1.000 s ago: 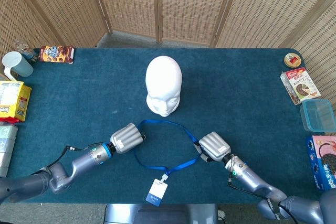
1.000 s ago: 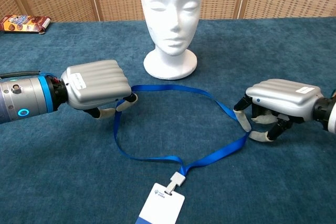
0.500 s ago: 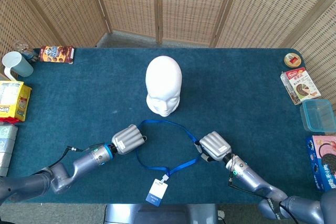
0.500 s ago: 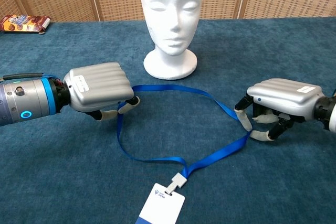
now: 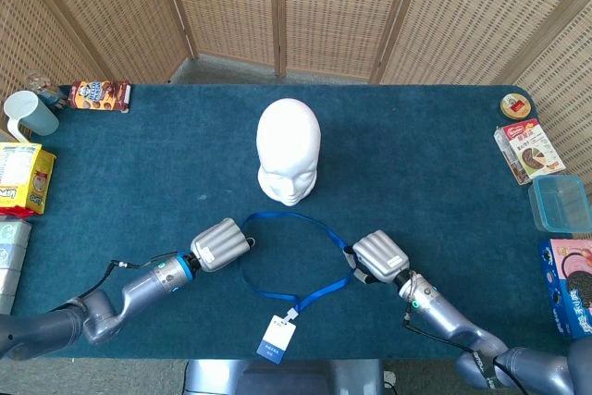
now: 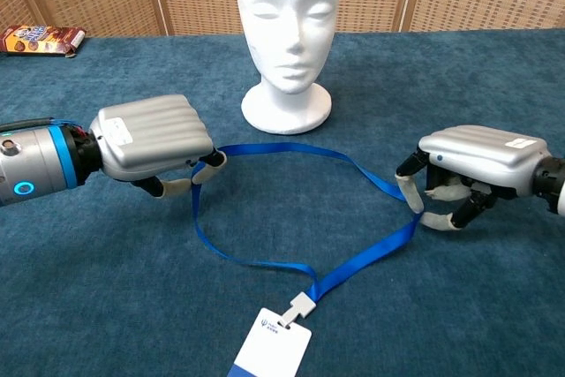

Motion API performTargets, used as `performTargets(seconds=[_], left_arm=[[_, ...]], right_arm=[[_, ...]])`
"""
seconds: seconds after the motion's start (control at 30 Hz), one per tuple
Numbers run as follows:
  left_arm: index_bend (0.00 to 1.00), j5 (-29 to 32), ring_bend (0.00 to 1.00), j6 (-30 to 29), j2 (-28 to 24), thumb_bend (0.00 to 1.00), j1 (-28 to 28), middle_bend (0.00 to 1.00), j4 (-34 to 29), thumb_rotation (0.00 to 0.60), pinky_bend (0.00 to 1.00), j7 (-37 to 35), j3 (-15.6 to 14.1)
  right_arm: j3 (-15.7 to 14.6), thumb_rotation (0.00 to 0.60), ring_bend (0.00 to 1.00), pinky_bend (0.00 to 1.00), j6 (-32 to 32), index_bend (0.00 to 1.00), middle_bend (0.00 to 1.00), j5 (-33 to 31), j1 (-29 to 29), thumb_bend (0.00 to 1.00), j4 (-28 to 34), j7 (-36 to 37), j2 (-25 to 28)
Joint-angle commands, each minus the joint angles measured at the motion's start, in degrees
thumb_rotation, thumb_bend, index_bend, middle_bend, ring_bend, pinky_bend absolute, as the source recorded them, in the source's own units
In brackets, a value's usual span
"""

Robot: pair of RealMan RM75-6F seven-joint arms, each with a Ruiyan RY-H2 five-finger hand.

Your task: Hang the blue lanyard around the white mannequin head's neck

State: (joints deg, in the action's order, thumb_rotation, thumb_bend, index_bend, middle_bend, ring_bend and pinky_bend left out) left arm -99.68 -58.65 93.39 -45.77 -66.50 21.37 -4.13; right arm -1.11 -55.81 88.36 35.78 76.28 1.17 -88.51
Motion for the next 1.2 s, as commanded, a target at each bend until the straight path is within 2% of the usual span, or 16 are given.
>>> performTargets(seconds=[0.03, 0.5, 1.2], left_arm=[[0.64, -0.2, 0.92, -1.7, -1.0, 0.51, 0.8, 0.95, -0.8, 0.600, 0.90, -1.0, -0.1], [0.64, 0.2, 0.93, -7.7, -6.2, 0.52, 3.5, 0.96, -6.8, 0.600, 0.90, -3.8, 1.0], [0.64, 0.6, 0.93, -12.6, -14.7, 0.52, 3.8, 0.96, -21.4, 0.600, 0.90, -4.6, 6.7]], right_arm=[[0.4, 0.600, 1.00, 1.00, -0.5, 0.73, 1.00, -0.1, -0.2, 0.45, 1.3, 0.8, 0.7], [2.5, 0.600, 1.00, 1.00, -4.2, 0.74, 1.00, 0.1, -0.8, 0.46, 11.2, 4.2, 6.7], [8.1, 0.600, 1.00, 1.00, -6.3, 0.75, 1.00, -1.8, -0.4, 0.46, 24.4, 13.7, 17.8]])
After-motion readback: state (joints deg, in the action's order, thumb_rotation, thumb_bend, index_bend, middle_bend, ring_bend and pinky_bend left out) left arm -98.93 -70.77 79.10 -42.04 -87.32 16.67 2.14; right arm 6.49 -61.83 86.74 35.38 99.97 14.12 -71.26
